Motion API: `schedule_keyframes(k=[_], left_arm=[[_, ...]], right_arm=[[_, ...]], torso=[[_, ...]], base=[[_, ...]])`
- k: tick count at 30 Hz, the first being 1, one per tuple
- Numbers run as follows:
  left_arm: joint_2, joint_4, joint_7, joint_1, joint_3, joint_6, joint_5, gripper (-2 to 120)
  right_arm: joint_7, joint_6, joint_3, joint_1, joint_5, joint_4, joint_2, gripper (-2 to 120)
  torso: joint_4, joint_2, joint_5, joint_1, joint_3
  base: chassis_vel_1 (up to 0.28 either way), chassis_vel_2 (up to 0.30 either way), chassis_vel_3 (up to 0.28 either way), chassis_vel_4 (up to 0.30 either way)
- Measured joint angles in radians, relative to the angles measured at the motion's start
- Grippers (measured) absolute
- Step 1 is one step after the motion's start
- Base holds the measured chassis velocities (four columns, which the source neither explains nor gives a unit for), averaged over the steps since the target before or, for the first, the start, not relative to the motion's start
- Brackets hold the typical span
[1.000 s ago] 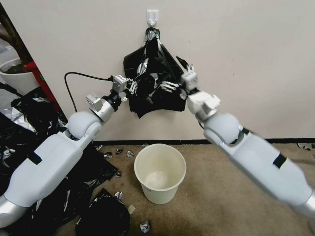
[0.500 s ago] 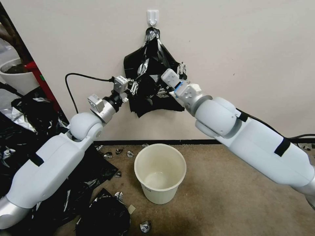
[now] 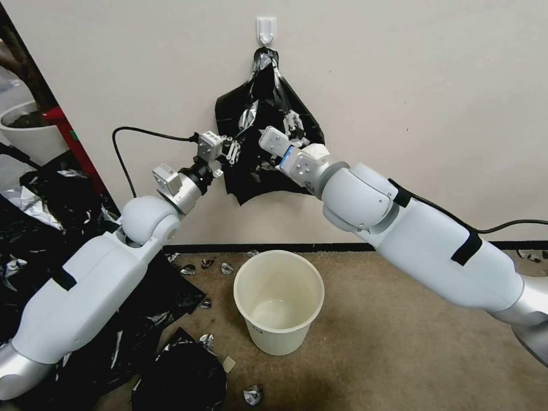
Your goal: Place a trash bag onto the trash bin.
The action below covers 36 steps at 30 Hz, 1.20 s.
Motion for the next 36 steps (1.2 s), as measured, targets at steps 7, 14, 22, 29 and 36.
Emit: schedule_keyframes(k=[7, 14, 22, 29, 36], left_arm=[[0.003, -0.004, -0.001, 0.002, -0.011, 0.005, -0.001, 0], [-0.005, -0.004, 0.000, 0.001, -0.010, 0.010, -0.001, 0], [-0.005, -0.004, 0.000, -0.001, -0.010, 0.011, -0.001, 0], [-0.002, -0.009, -0.003, -0.002, -0.022, 0.013, -0.004, 0], [-0.007, -0.031, -0.027, 0.036, -0.059, 0.013, -0.009, 0]], right_arm=[[-0.065, 0.003, 0.035, -0.042, -0.049, 0.001, -0.027, 41], [-0.112, 0.005, 0.064, -0.071, -0.078, 0.003, -0.041, 26], [-0.161, 0.006, 0.090, -0.072, -0.093, -0.006, -0.038, 36], [-0.244, 0.008, 0.126, -0.082, -0.132, -0.003, -0.039, 6], [0.005, 0.011, 0.180, -0.137, 0.090, 0.026, -0.015, 0]], torso=[[-0.0001, 0.000, 0.0001, 0.000, 0.000], [-0.0001, 0.000, 0.0000, 0.000, 0.000], [-0.0001, 0.000, 0.0000, 0.000, 0.000], [-0.0001, 0.000, 0.0000, 0.000, 0.000], [-0.0001, 0.000, -0.0003, 0.000, 0.000]], base=[[0.000, 0.000, 0.000, 0.000], [0.000, 0.000, 0.000, 0.000], [0.000, 0.000, 0.000, 0.000], [0.000, 0.000, 0.000, 0.000], [0.000, 0.000, 0.000, 0.000]])
